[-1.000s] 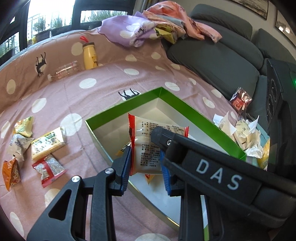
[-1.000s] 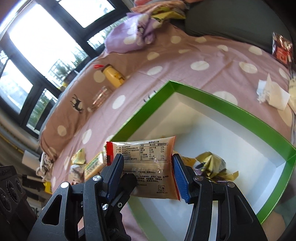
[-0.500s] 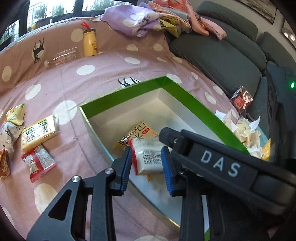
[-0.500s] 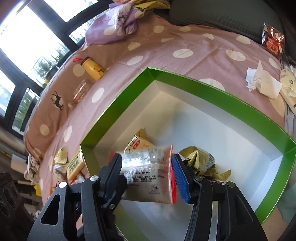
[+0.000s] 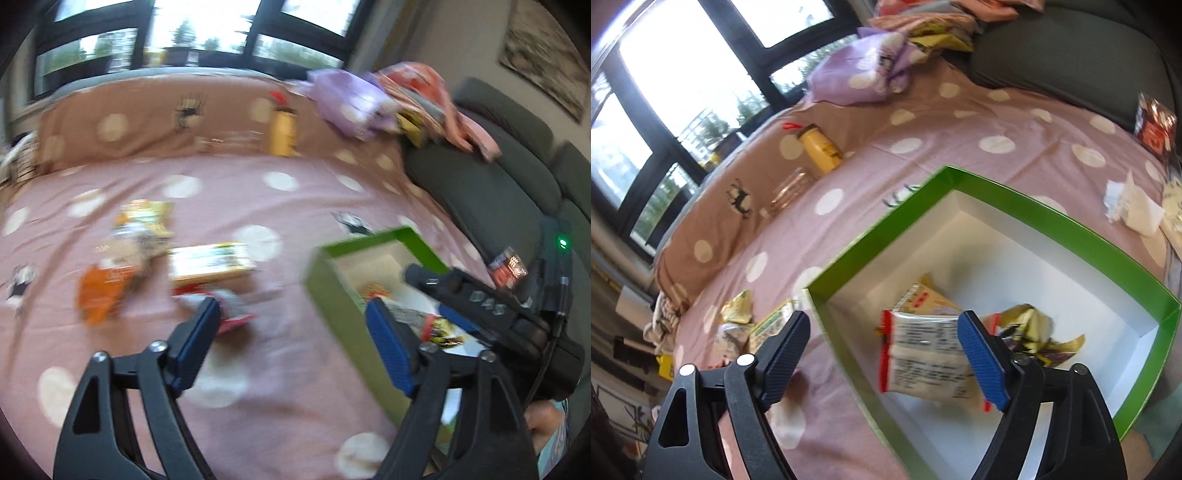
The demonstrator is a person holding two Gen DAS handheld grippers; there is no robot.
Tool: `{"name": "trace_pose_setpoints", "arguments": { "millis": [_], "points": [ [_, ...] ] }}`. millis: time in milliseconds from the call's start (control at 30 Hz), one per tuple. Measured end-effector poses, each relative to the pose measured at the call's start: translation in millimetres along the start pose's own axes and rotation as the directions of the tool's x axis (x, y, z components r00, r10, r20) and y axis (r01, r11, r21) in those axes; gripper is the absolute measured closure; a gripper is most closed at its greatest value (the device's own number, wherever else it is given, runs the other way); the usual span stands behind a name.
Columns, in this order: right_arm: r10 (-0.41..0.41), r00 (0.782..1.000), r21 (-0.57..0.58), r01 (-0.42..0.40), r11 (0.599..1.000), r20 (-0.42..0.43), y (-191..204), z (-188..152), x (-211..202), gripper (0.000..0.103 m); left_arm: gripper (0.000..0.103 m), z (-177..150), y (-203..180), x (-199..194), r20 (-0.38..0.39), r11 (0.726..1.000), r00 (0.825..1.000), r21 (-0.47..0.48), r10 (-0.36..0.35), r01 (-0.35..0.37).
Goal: Organize snacks
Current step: 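Move the right gripper to the red-and-silver snack packet, then close the right gripper on the red-and-silver packet and lift it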
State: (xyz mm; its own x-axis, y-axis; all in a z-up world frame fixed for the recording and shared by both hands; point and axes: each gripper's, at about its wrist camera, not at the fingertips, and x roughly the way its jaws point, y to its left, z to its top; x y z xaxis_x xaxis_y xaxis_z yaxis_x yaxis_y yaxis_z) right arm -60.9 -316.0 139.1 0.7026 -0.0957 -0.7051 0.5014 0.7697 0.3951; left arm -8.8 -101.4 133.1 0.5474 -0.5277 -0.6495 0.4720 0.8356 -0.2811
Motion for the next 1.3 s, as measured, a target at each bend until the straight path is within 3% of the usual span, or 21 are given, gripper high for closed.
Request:
{"name": "trace_pose_setpoints", "arguments": {
  "millis": [100,233,567,833,1033,1100,1167,1233,1300],
  "points": [
    [0.023,1.0,-0.041,-0.023,0.999,0.002,14.7,-3.9,-0.9,0.014,0.016,-11.0,35.1,-19.2,0.032,0.992,0.995,-0.083,0.095,-0.092],
    [0.044,0.999,-0.104,-0.044,0.994,0.003,35.7,-10.9,-0.9,0.012,0.016,-28.3,78.0,-33.8,0.037,0.967,0.988,-0.21,0.153,-0.142],
    [0.144,0.983,-0.264,-0.169,0.95,-0.111,94.4,-40.3,23.8,0.011,0.016,-46.1,147.6,-31.7,-0.054,0.888,0.962,-0.374,0.268,-0.268],
    [0.084,0.96,-0.357,-0.179,0.917,-0.265,145.3,-65.5,85.2,0.011,0.015,-50.8,164.1,-29.2,-0.09,0.864,0.959,-0.418,0.267,-0.28],
    [-0.023,0.964,-0.395,-0.087,0.915,-0.265,157.9,-69.6,133.9,0.011,0.015,-52.9,168.6,-25.5,-0.115,0.858,0.956,-0.422,0.269,-0.292],
    [-0.028,0.962,-0.425,-0.094,0.9,-0.272,159.6,-71.6,144.0,0.011,0.015,-53.2,170.5,-25.4,-0.117,0.856,0.957,-0.428,0.267,-0.291],
    [-0.018,0.956,-0.442,-0.118,0.889,-0.291,159.0,-73.7,150.2,0.015,0.016,-53.5,171.6,-24.8,-0.122,0.854,0.956,-0.43,0.266,-0.293],
    [-0.029,0.947,-0.451,-0.126,0.884,-0.32,156.4,-77.2,156.1,0.027,0.015,-53.6,171.3,-23.3,-0.129,0.855,0.955,-0.426,0.266,-0.295],
    [-0.021,0.952,-0.473,-0.134,0.871,-0.307,157.0,-79.3,152.1,0.033,0.015,-53.7,171.2,-22.1,-0.132,0.856,0.956,-0.425,0.263,-0.294]
  ]
}}
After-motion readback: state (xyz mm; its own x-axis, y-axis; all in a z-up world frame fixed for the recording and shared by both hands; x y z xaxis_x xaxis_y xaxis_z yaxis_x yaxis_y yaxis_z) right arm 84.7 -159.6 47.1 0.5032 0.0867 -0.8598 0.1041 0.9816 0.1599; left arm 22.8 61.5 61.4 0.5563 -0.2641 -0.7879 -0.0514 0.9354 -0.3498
